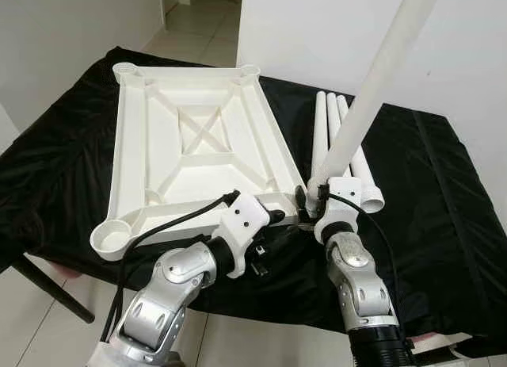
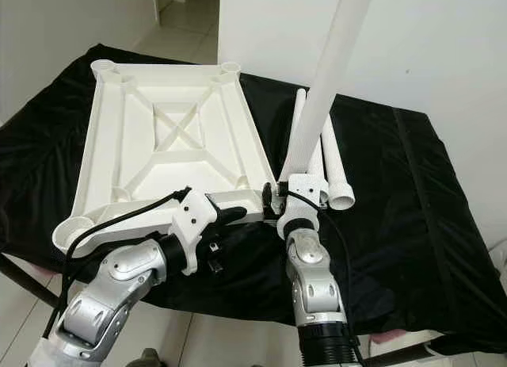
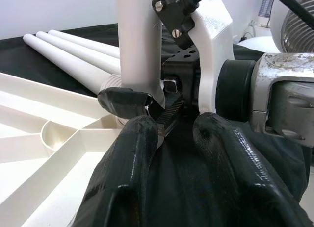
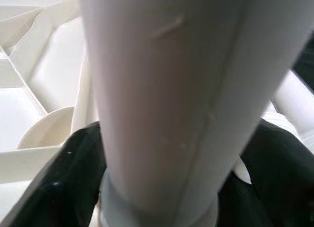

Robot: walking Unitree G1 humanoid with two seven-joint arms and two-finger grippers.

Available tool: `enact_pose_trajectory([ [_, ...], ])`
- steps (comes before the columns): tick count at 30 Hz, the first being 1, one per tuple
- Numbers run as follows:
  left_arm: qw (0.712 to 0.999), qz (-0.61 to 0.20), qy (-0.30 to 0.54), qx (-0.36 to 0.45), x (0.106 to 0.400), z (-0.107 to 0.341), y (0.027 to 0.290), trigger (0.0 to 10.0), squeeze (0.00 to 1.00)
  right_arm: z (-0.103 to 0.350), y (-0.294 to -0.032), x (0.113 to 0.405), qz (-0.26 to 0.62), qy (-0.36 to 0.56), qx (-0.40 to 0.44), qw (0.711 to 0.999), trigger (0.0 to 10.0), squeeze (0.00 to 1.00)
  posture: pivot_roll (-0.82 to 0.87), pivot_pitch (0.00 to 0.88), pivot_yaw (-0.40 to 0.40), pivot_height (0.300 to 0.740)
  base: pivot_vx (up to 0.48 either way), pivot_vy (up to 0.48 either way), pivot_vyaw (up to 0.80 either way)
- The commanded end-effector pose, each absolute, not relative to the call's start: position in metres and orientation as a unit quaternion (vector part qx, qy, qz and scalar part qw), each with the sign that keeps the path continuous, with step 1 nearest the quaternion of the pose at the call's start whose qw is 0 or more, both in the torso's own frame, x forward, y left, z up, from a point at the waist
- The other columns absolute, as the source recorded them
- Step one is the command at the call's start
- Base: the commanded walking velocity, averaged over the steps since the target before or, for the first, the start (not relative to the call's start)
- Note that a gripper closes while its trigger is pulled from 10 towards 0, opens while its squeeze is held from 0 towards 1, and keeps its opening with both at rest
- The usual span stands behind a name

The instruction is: Building children table

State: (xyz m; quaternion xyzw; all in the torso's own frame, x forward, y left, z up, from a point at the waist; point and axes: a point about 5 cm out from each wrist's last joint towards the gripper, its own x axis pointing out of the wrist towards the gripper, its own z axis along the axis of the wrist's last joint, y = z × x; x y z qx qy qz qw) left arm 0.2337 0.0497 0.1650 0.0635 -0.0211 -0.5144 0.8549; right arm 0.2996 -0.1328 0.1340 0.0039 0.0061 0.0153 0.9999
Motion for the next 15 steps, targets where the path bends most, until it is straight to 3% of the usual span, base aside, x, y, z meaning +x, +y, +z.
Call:
enact_pose_trajectory([
  [1, 0.865, -0.498, -0.016, 0.060, 0.235, 0.163, 0.049, 10.0, 0.00, 0.137, -0.138, 0.301, 0.017, -0.003, 0.012, 1.000, 10.0, 1.00, 0.13, 0.045, -0.105, 0.740, 0.000, 0.000, 0.00],
  [4, 0.865, -0.497, -0.016, 0.060, 0.235, 0.163, 0.049, 10.0, 0.00, 0.143, -0.140, 0.304, 0.052, -0.018, 0.024, 0.998, 10.0, 1.00, 0.13, 0.044, -0.104, 0.740, 0.000, 0.000, 0.00],
  [5, 0.865, -0.498, -0.017, 0.061, 0.236, 0.163, 0.049, 10.0, 0.00, 0.145, -0.140, 0.306, 0.091, -0.021, 0.025, 0.995, 10.0, 0.00, 0.14, 0.040, -0.105, 0.740, 0.000, 0.000, 0.00],
  [10, 0.865, -0.497, -0.019, 0.063, 0.237, 0.164, 0.049, 10.0, 0.00, 0.150, -0.143, 0.311, 0.209, -0.031, 0.002, 0.978, 10.0, 0.00, 0.14, 0.031, -0.103, 0.740, 0.000, 0.000, 0.00],
  [15, 0.866, -0.496, -0.019, 0.063, 0.237, 0.164, 0.049, 10.0, 0.00, 0.147, -0.144, 0.311, 0.254, -0.029, -0.022, 0.967, 10.0, 0.00, 0.14, 0.031, -0.103, 0.740, 0.000, 0.000, 0.00],
])
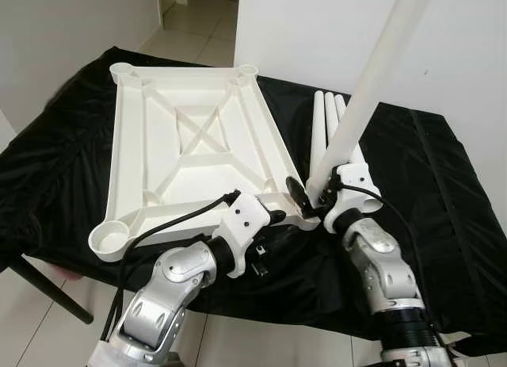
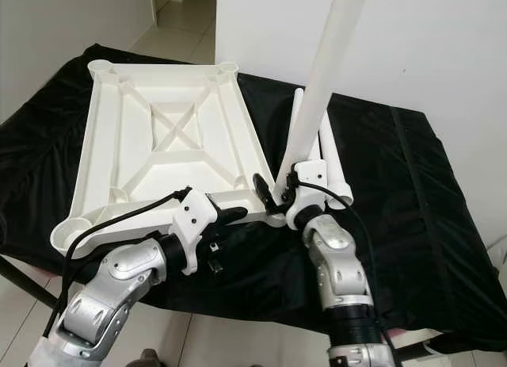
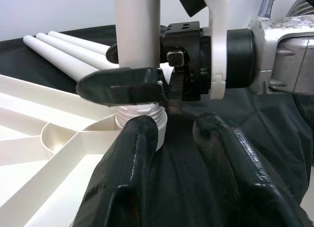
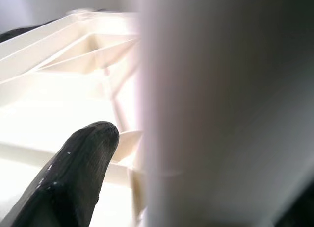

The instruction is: Building children table

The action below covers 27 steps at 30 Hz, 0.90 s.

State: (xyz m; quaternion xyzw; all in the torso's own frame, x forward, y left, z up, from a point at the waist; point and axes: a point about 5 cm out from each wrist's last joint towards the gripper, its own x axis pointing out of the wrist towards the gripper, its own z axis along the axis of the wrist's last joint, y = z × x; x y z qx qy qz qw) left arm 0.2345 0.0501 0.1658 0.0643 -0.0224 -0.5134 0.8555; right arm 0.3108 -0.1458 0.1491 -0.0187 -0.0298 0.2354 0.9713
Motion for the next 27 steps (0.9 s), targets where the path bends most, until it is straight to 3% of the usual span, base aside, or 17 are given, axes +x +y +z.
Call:
enact_pose_trajectory([
  [1, 0.866, -0.495, -0.019, 0.064, 0.238, 0.164, 0.050, 10.0, 0.00, 0.144, -0.145, 0.312, 0.280, -0.022, -0.034, 0.959, 10.0, 0.00, 0.14, 0.026, -0.102, 0.740, 0.000, 0.000, 0.00],
  [10, 0.868, -0.492, -0.020, 0.065, 0.239, 0.165, 0.050, 10.0, 0.00, 0.131, -0.155, 0.318, 0.333, 0.005, -0.072, 0.940, 10.0, 0.00, 0.15, 0.026, -0.105, 0.740, 0.000, 0.000, 0.00],
  [11, 0.868, -0.492, -0.020, 0.065, 0.239, 0.166, 0.050, 10.0, 0.00, 0.129, -0.158, 0.320, 0.339, 0.010, -0.075, 0.938, 3.3, 0.00, 0.15, 0.027, -0.105, 0.740, 0.000, 0.000, 0.00],
  [12, 0.868, -0.492, -0.020, 0.065, 0.239, 0.166, 0.050, 10.0, 0.00, 0.129, -0.158, 0.320, 0.339, 0.010, -0.075, 0.938, 3.3, 0.00, 0.15, 0.027, -0.105, 0.740, 0.000, 0.000, 0.00],
  [13, 0.869, -0.491, -0.020, 0.064, 0.239, 0.166, 0.050, 10.0, 0.00, 0.128, -0.160, 0.322, 0.342, 0.013, -0.075, 0.936, 0.5, 0.00, 0.15, 0.029, -0.104, 0.740, 0.000, 0.000, 0.00],
  [15, 0.869, -0.491, -0.020, 0.064, 0.239, 0.166, 0.050, 10.0, 0.00, 0.127, -0.161, 0.324, 0.346, 0.014, -0.073, 0.935, 0.0, 0.00, 0.15, 0.030, -0.104, 0.740, 0.000, 0.000, 0.00],
  [24, 0.870, -0.489, -0.019, 0.063, 0.238, 0.166, 0.051, 10.0, 0.00, 0.126, -0.163, 0.324, 0.352, 0.010, -0.054, 0.934, 0.0, 0.00, 0.15, 0.046, -0.104, 0.740, 0.000, 0.000, 0.00],
  [25, 0.870, -0.489, -0.019, 0.062, 0.238, 0.166, 0.051, 10.0, 0.00, 0.125, -0.163, 0.324, 0.343, 0.014, -0.053, 0.938, 10.0, 0.00, 0.15, 0.051, -0.105, 0.740, 0.000, 0.000, 0.00],
  [27, 0.870, -0.489, -0.018, 0.061, 0.238, 0.166, 0.050, 10.0, 0.00, 0.123, -0.162, 0.323, 0.330, 0.020, -0.065, 0.941, 10.0, 0.00, 0.15, 0.051, -0.105, 0.740, 0.000, 0.000, 0.00],
])
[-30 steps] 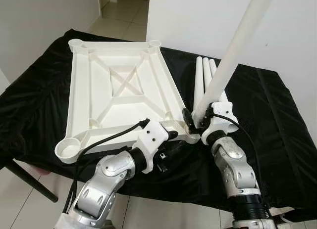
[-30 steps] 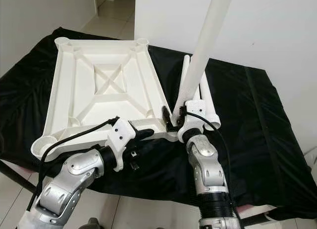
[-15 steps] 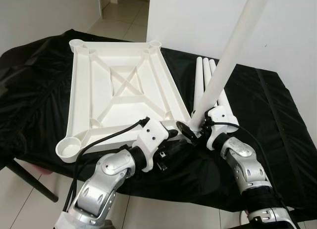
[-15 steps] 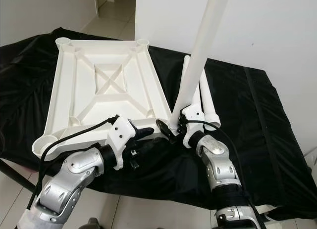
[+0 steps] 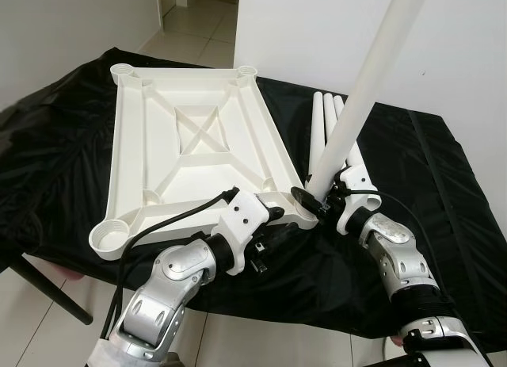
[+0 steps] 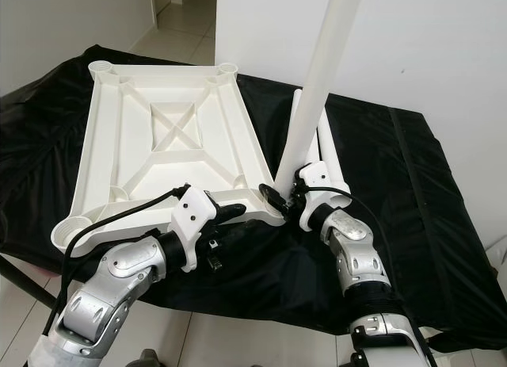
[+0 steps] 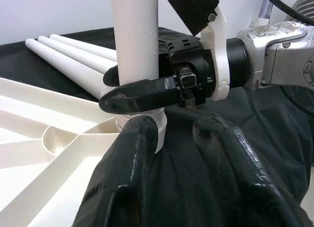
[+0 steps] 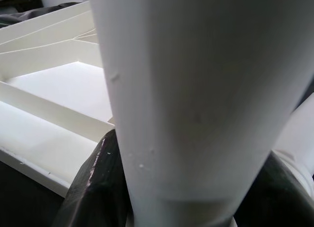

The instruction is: Building children table

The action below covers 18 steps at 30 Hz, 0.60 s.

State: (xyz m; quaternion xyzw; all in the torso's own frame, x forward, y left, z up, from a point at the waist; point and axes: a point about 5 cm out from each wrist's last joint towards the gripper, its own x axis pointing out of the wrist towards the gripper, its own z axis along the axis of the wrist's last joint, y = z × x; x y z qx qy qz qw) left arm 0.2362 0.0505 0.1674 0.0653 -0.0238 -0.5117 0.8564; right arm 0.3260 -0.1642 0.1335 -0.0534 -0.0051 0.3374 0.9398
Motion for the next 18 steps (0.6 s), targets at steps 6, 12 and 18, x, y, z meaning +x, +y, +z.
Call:
enact_pose_trajectory([
  [6, 0.870, -0.489, -0.017, 0.059, 0.237, 0.165, 0.050, 10.0, 0.00, 0.118, -0.163, 0.327, 0.287, 0.032, -0.099, 0.952, 10.0, 0.00, 0.15, 0.055, -0.105, 0.740, 0.000, 0.000, 0.00],
  [12, 0.869, -0.492, -0.016, 0.056, 0.237, 0.164, 0.049, 10.0, 0.00, 0.120, -0.159, 0.327, 0.180, 0.032, -0.069, 0.981, 10.0, 0.00, 0.14, 0.057, -0.102, 0.740, 0.000, 0.000, 0.00],
  [18, 0.867, -0.494, -0.015, 0.057, 0.237, 0.164, 0.049, 10.0, 0.00, 0.123, -0.155, 0.318, 0.062, 0.031, -0.059, 0.996, 10.0, 0.00, 0.13, 0.058, -0.099, 0.740, 0.000, 0.000, 0.00],
])
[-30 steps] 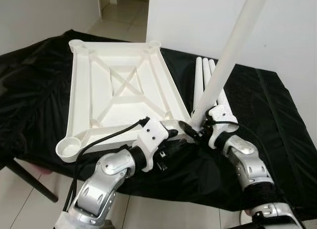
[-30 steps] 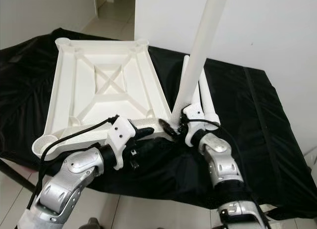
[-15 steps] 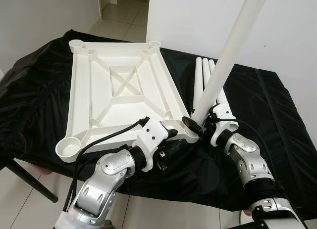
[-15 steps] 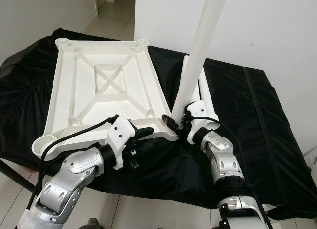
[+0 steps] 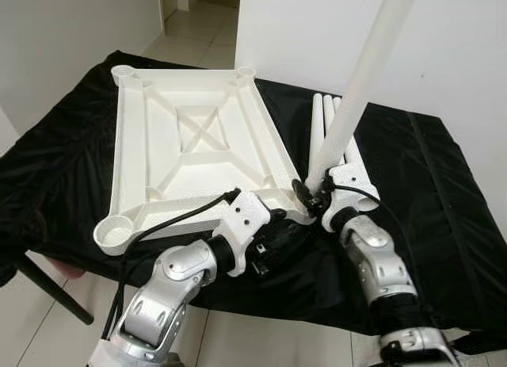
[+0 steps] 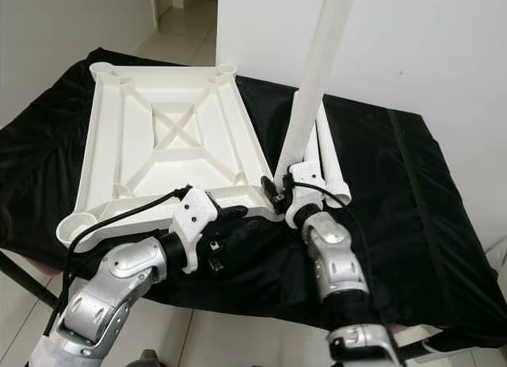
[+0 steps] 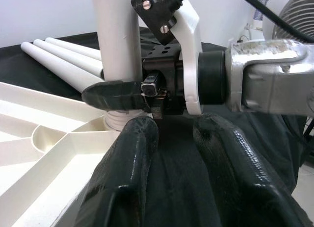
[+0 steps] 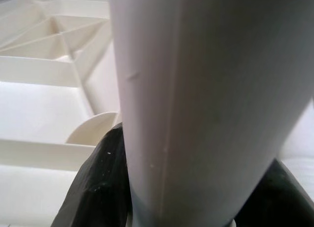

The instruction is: Building children table

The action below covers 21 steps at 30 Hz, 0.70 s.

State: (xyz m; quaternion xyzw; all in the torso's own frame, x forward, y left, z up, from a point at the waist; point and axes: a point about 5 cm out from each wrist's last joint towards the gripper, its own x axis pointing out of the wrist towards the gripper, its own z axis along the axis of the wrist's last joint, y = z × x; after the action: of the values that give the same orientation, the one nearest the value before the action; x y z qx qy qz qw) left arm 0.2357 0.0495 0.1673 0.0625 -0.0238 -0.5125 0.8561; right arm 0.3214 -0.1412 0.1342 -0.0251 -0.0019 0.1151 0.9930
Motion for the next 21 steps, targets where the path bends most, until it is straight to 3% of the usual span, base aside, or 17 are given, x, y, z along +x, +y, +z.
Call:
enact_pose_trajectory([
  [1, 0.867, -0.495, -0.016, 0.057, 0.237, 0.164, 0.048, 10.0, 0.00, 0.125, -0.153, 0.315, 0.038, 0.028, -0.054, 0.997, 10.0, 0.00, 0.13, 0.058, -0.099, 0.740, 0.000, 0.000, 0.00],
  [9, 0.866, -0.497, -0.017, 0.057, 0.238, 0.165, 0.047, 10.0, 0.00, 0.132, -0.135, 0.299, -0.020, 0.019, -0.033, 0.999, 10.0, 0.00, 0.13, 0.052, -0.097, 0.740, 0.000, 0.000, 0.00],
  [14, 0.865, -0.498, -0.018, 0.058, 0.238, 0.165, 0.047, 10.0, 0.00, 0.133, -0.139, 0.300, -0.036, 0.026, -0.033, 0.998, 10.0, 0.00, 0.13, 0.052, -0.097, 0.740, 0.000, 0.000, 0.00],
  [15, 0.865, -0.498, -0.018, 0.058, 0.238, 0.165, 0.047, 10.0, 0.00, 0.133, -0.139, 0.300, -0.036, 0.028, -0.026, 0.999, 10.0, 1.00, 0.13, 0.053, -0.097, 0.740, 0.000, 0.000, 0.00],
  [21, 0.866, -0.496, -0.018, 0.058, 0.237, 0.165, 0.048, 10.0, 0.00, 0.138, -0.143, 0.305, -0.022, 0.015, -0.014, 1.000, 10.0, 1.00, 0.14, 0.052, -0.099, 0.740, 0.000, 0.000, 0.00],
])
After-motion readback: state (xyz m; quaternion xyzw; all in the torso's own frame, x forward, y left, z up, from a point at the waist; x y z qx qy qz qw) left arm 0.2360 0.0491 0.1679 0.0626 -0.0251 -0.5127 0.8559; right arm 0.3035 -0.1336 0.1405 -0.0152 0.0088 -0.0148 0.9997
